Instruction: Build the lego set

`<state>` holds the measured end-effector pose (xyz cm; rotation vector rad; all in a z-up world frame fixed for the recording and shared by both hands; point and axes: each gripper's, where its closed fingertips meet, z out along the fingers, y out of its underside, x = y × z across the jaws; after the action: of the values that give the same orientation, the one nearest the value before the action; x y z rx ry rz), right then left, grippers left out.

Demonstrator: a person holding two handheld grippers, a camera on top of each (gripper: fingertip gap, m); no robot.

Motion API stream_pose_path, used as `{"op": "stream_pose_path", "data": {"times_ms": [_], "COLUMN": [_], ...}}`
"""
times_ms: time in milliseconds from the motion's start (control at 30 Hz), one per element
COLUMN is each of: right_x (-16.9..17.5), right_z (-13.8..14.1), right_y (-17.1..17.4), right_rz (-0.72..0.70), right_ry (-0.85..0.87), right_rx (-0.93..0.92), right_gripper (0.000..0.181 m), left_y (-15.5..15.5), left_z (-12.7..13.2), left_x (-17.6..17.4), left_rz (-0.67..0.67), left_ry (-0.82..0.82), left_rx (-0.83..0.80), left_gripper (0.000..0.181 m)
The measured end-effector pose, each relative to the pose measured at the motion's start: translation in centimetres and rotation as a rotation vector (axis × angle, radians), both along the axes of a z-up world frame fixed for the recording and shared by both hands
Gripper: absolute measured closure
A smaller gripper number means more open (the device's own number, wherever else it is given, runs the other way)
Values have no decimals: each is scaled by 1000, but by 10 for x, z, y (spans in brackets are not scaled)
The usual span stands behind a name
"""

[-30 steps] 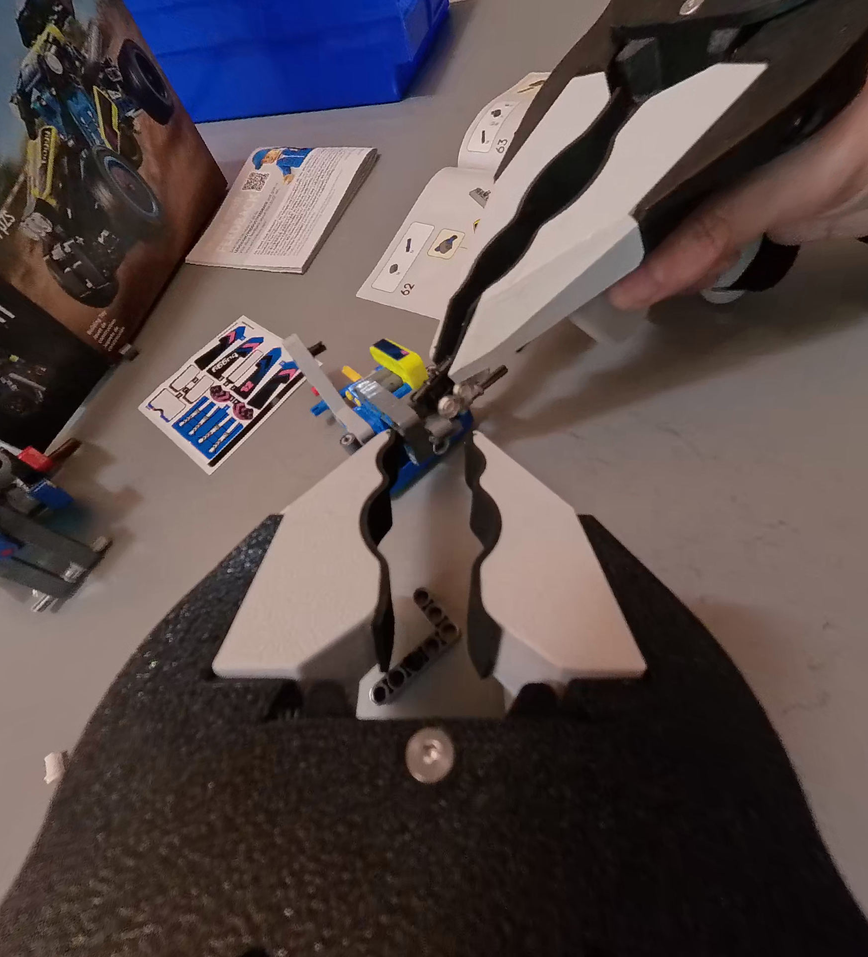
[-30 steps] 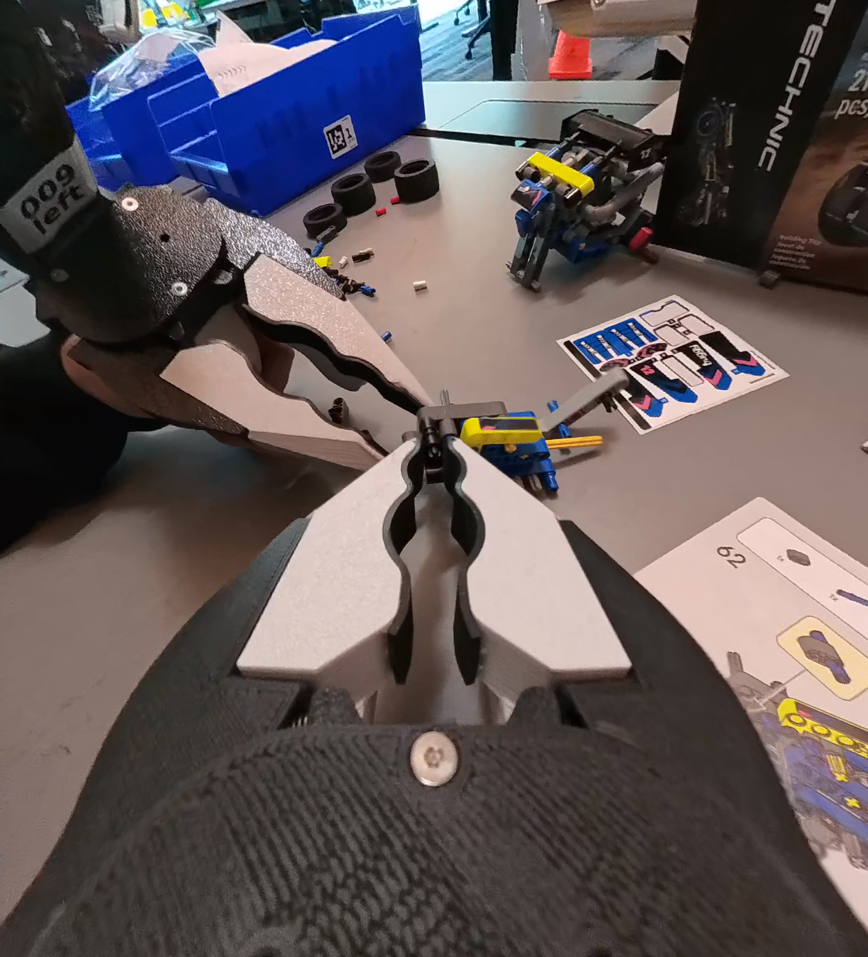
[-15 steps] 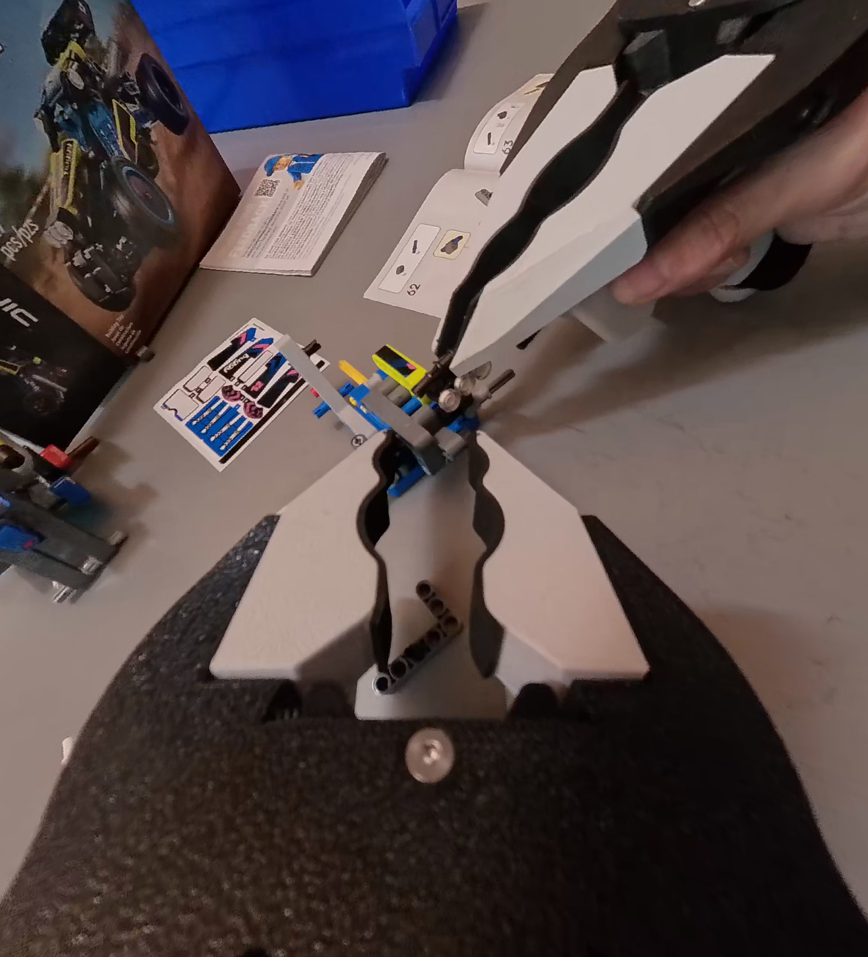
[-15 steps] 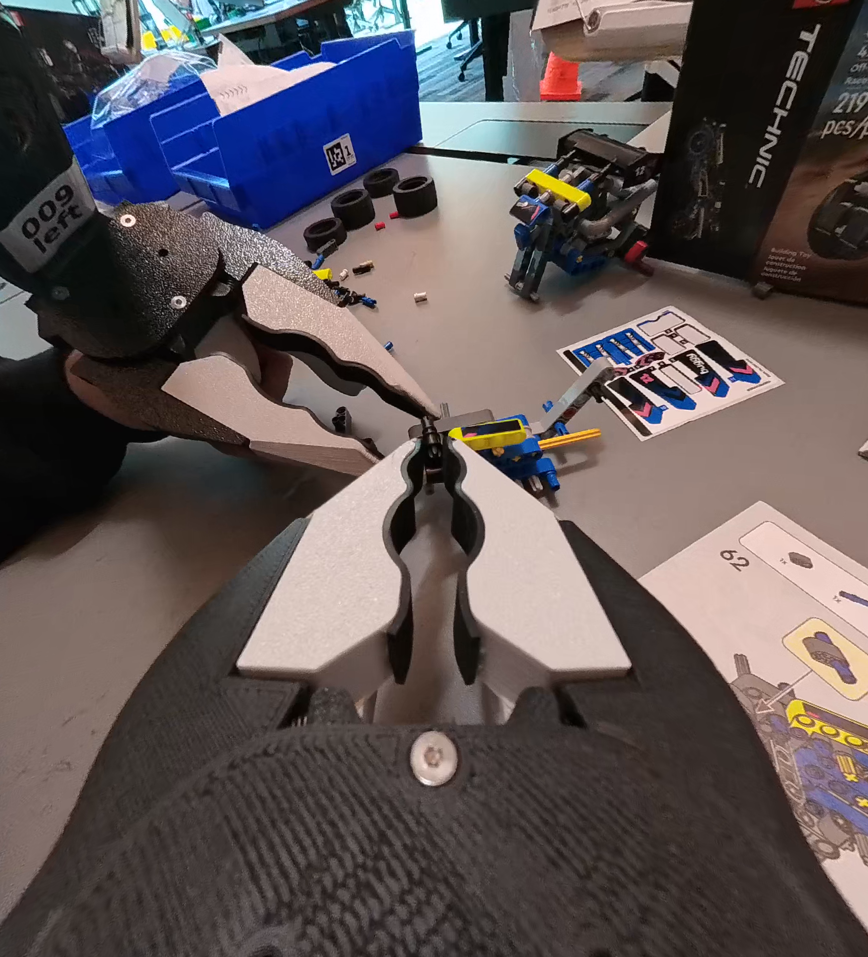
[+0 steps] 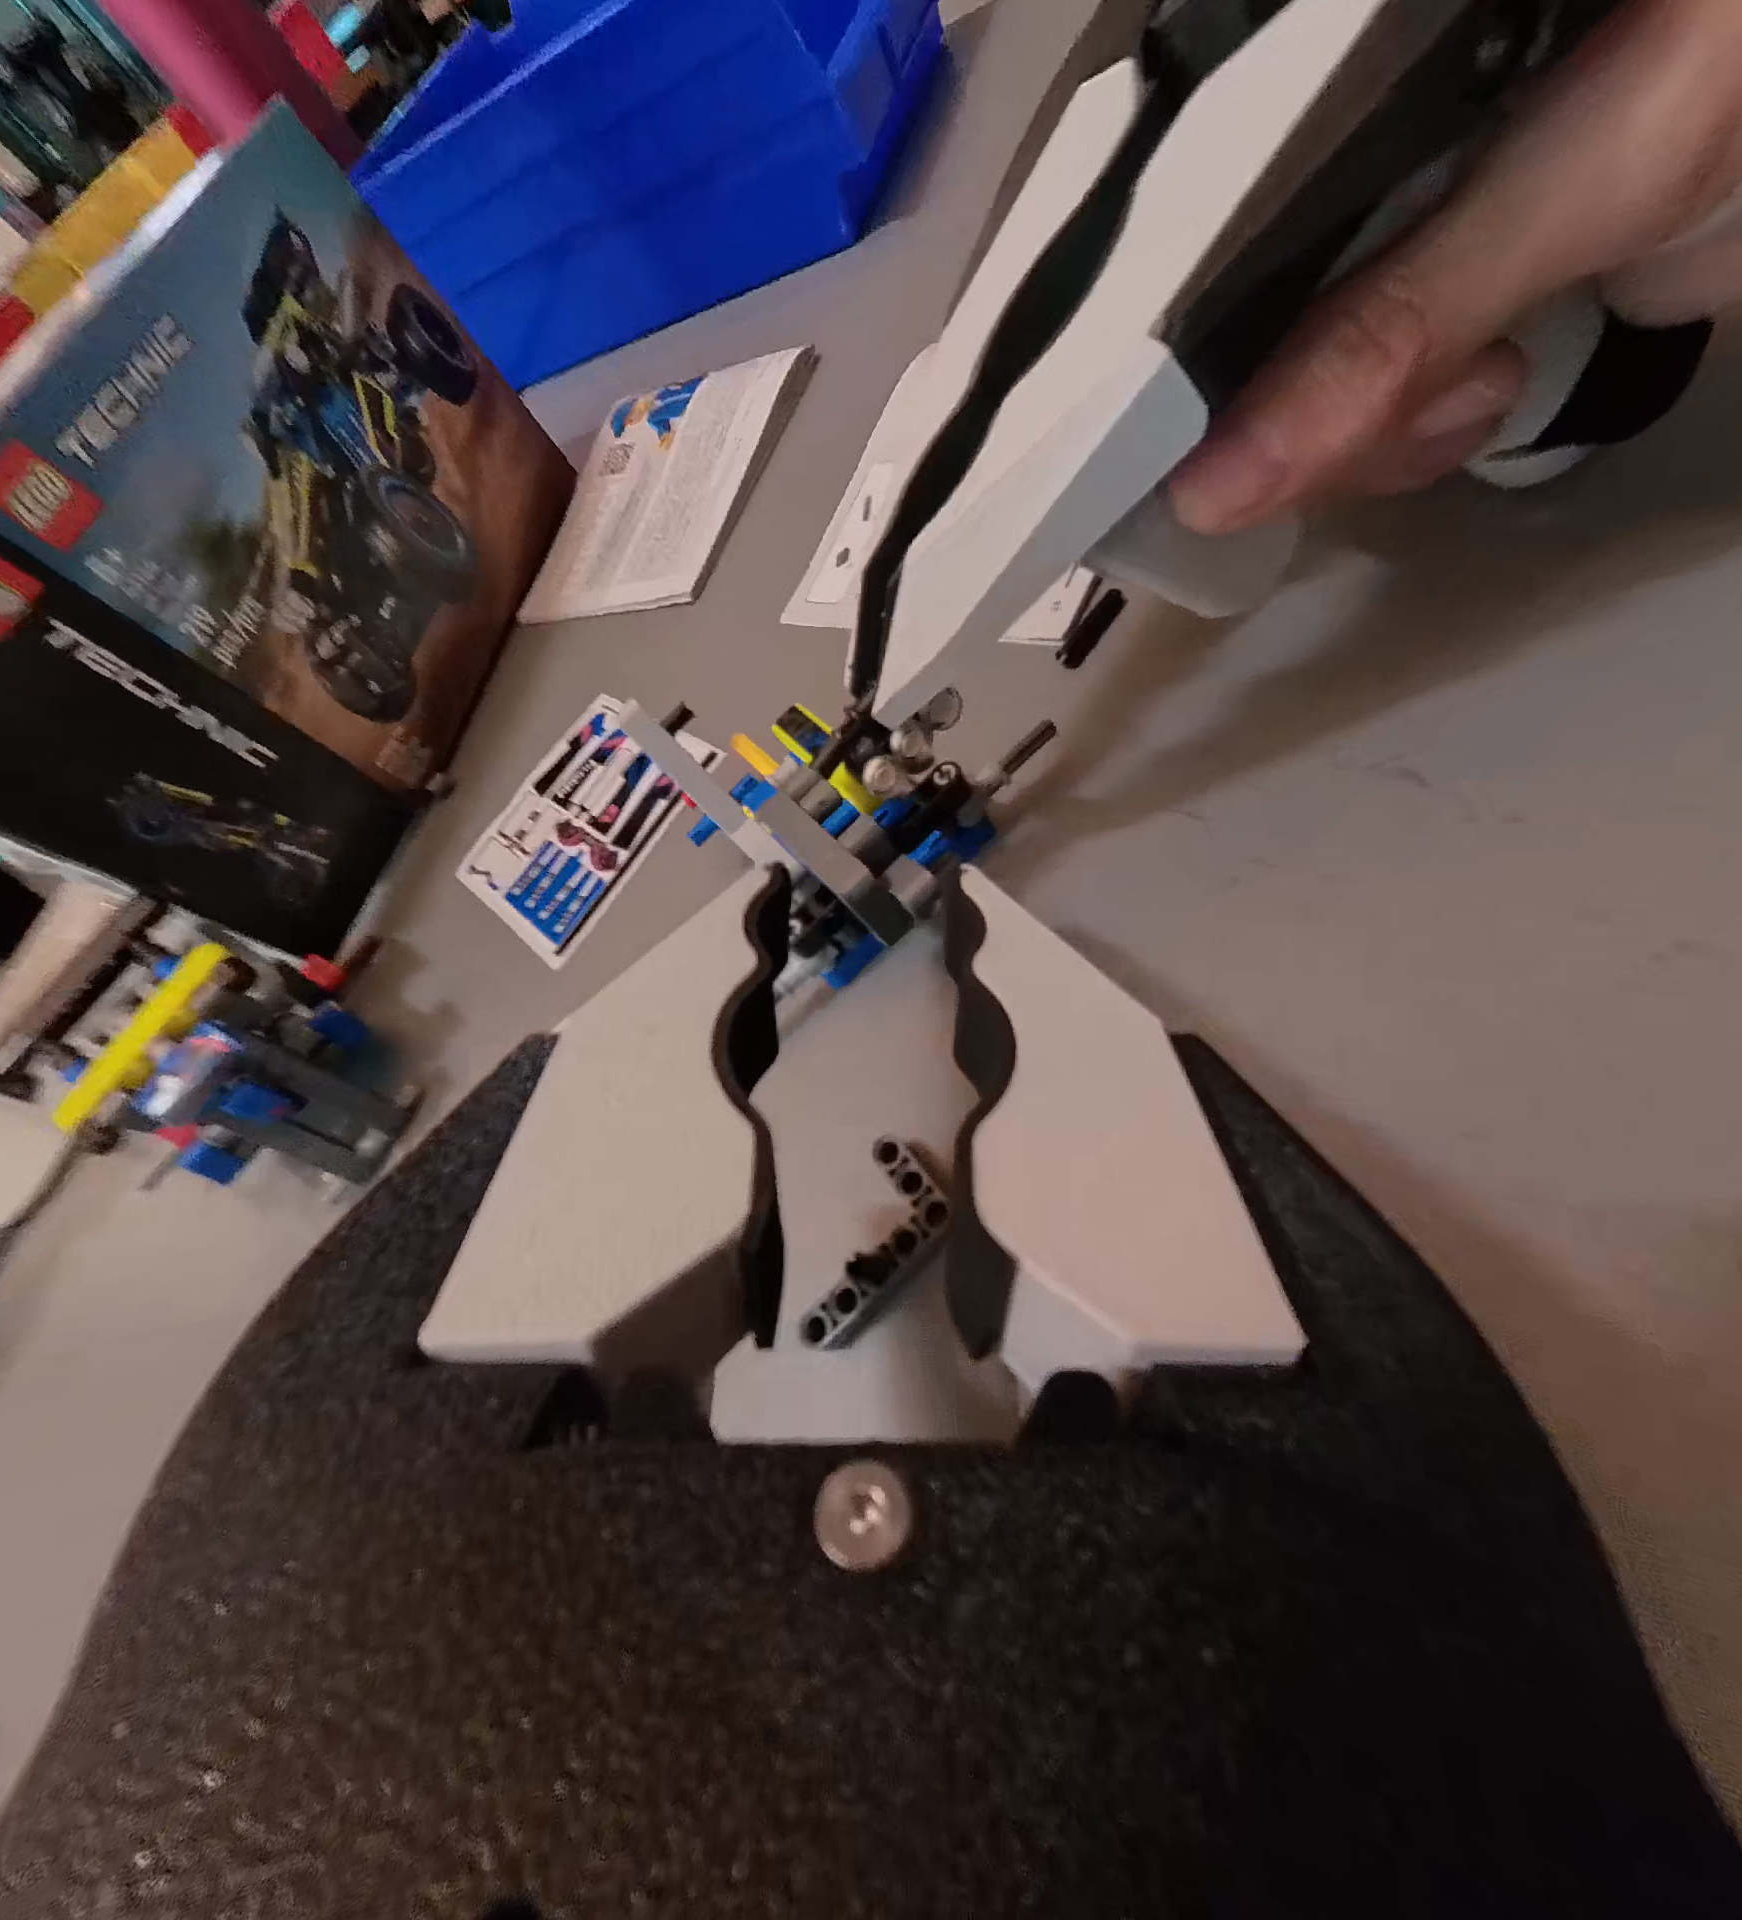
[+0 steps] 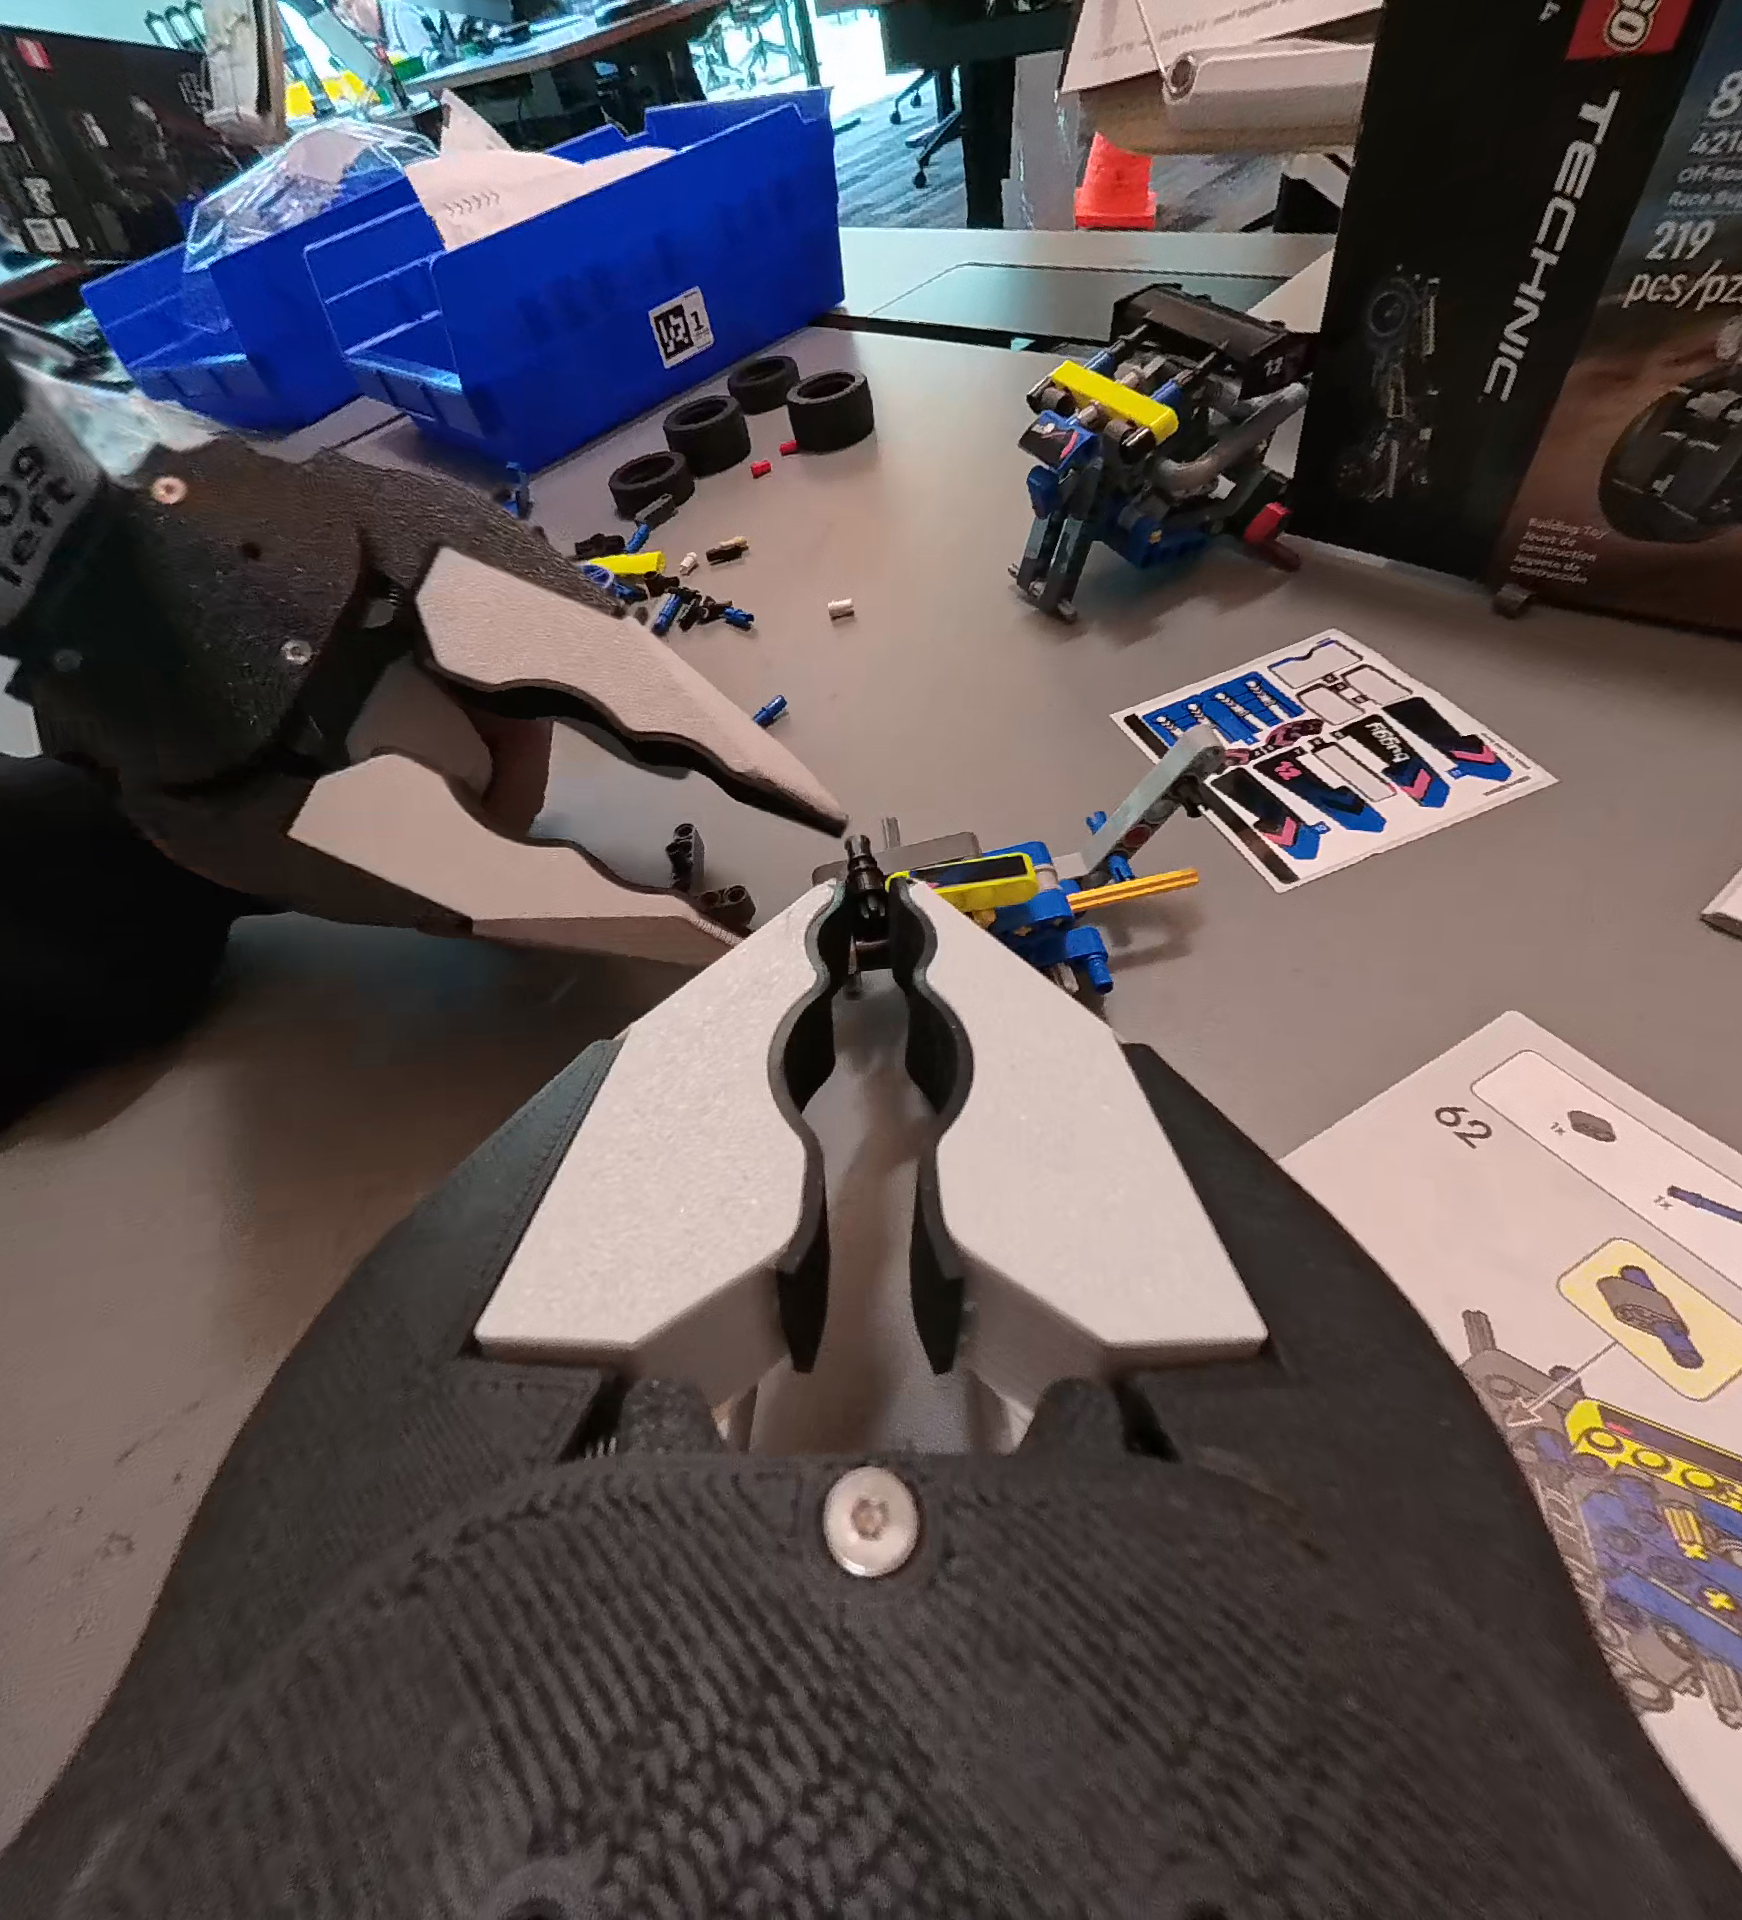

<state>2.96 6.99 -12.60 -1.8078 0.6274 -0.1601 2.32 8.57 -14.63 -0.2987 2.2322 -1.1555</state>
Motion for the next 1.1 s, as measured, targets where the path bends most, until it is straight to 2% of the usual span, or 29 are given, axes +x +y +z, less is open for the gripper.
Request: {"op": "stream_pose_path", "data": {"times_ms": [33,133,333,700,1000,1100], "right_x": [0,-1,-1,-2,-2,-1], "right_z": [0,0,0,-1,-1,-1], "right_y": [0,0,0,1,-1,-1], "right_rz": [1,3,6,8,-9,-14], "right_ry": [-1,-3,-2,-19,-40,-30], "right_rx": [-3,-2,3,-17,-29,-29], "right_gripper": [176,176,176,176,176,176], "left_y": [1,4,4,9,12,11], "left_z": [2,2,4,27,27,39], "left_x": [0,0,0,2,4,4], "left_rz": [1,2,-1,16,37,51], "left_ry": [-46,-140,-149,-140,-141,-87], "left_rx": [29,109,97,-67,-74,-174], "left_gripper": [155,155,156,161,166,166]}}
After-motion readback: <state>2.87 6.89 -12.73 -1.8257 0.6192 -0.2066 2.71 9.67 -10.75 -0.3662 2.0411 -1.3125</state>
